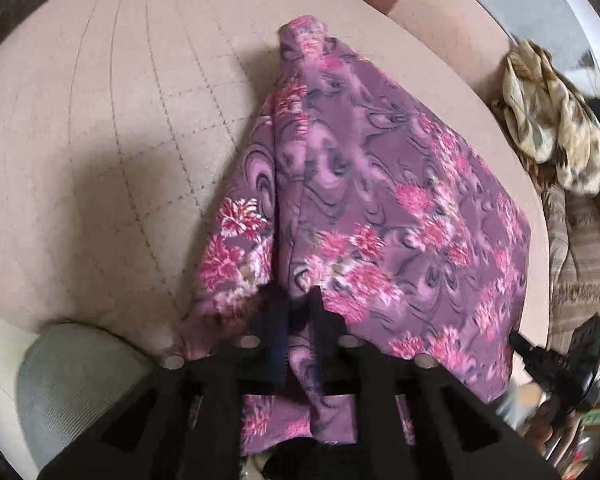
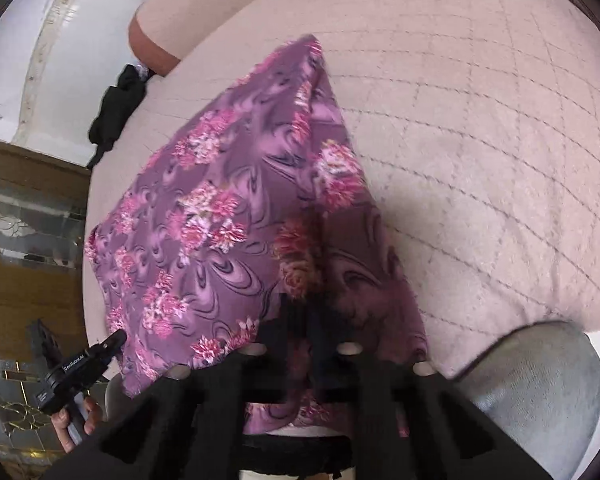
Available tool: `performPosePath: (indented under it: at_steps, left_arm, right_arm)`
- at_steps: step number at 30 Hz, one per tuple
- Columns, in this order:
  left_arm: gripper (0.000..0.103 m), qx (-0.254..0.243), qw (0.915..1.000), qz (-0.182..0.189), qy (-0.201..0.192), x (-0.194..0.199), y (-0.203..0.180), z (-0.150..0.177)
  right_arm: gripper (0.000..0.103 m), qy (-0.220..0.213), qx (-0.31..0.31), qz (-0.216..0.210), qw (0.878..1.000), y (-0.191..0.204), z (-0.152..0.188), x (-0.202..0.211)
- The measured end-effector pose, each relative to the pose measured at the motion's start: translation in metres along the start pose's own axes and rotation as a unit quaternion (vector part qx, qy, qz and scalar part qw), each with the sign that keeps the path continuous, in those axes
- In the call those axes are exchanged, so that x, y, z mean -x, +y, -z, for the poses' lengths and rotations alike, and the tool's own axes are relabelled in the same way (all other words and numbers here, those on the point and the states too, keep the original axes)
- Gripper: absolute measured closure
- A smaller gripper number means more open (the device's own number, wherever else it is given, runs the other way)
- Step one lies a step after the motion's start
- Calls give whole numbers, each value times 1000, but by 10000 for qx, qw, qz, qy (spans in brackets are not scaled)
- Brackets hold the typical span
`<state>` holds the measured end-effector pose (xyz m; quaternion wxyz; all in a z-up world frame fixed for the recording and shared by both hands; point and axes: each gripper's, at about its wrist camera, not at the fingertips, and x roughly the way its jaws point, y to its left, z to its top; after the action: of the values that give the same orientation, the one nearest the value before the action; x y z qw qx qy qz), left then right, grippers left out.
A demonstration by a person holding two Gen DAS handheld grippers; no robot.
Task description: Fold small clothes
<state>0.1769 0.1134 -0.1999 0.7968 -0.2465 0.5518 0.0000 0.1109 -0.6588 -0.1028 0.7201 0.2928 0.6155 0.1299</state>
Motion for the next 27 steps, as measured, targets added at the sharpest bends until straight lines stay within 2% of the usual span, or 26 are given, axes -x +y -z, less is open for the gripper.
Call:
performPosePath:
  at_steps: [2, 3, 5, 6, 8, 10, 11, 12, 13, 15, 18, 19, 21, 22, 23, 24, 26, 27]
  left_arm:
    - [96, -59, 9990, 296, -331, 32, -2, 7]
    - [96, -81, 9983, 343, -461, 41, -2, 10]
    - [96, -204, 9977, 134, -625, 49, -3, 15]
    - [96, -227, 9983, 27, -540, 41, -2, 16]
    - [96, -106, 9999, -47, -79, 14, 3, 18]
    - [95, 86, 9998, 160, 42, 6, 5, 22]
    - [95, 100, 9997, 237, 1, 8, 7, 25]
    - [95, 74, 9997, 229, -26, 10, 8, 26]
    - [95, 87, 9997, 209, -35, 10, 12, 26]
    - [95, 194, 9995, 256, 9, 7, 17, 21]
    - [95, 337, 9984, 443, 33, 9, 25, 17]
    - [95, 310, 9986, 437, 25, 9, 25, 16]
    - [95, 206, 9992, 355, -7, 9, 24, 15]
    - [96, 171, 9994, 297, -33, 10, 22, 15]
    - [96, 194, 9993, 313, -53, 11, 18, 15]
    - [96, 335, 9979, 524, -166, 21, 21, 16]
    - [97, 419, 9944, 919, -297, 41, 23, 20]
    - [97, 322, 9958, 785, -347, 47, 21, 21]
  right_arm:
    - [102, -196, -18, -98, 9998, 6, 3, 22]
    - [102, -359, 128, 32, 9993, 12, 4, 36]
    - [102, -825, 502, 753, 9925, 22, 5, 59]
    - [102, -808, 469, 863, 9919, 21, 3, 55]
    - [102, -522, 226, 549, 9969, 12, -1, 38]
    - [100, -339, 40, -108, 9994, 8, 3, 27]
    - [87, -353, 38, -141, 9993, 9, 7, 26]
    - [75, -380, 107, 3, 9992, 11, 11, 25]
    - [57, -400, 159, 118, 9990, 12, 13, 24]
    - [56, -338, 137, 143, 9992, 11, 14, 19]
    - [56, -158, 40, -39, 9999, 7, 9, 6]
    - [58, -100, 50, -27, 9999, 7, 7, -1]
    - [76, 71, 5, -102, 9999, 4, 1, -13]
    - [96, 195, 22, -145, 9997, 4, -1, -20]
    - [96, 224, 7, -57, 9997, 5, -2, -21]
    - [96, 186, -28, 50, 9998, 7, -1, -15]
    - [98, -321, 412, 368, 9980, 26, 5, 16]
    - [98, -543, 724, 689, 9935, 39, 11, 28]
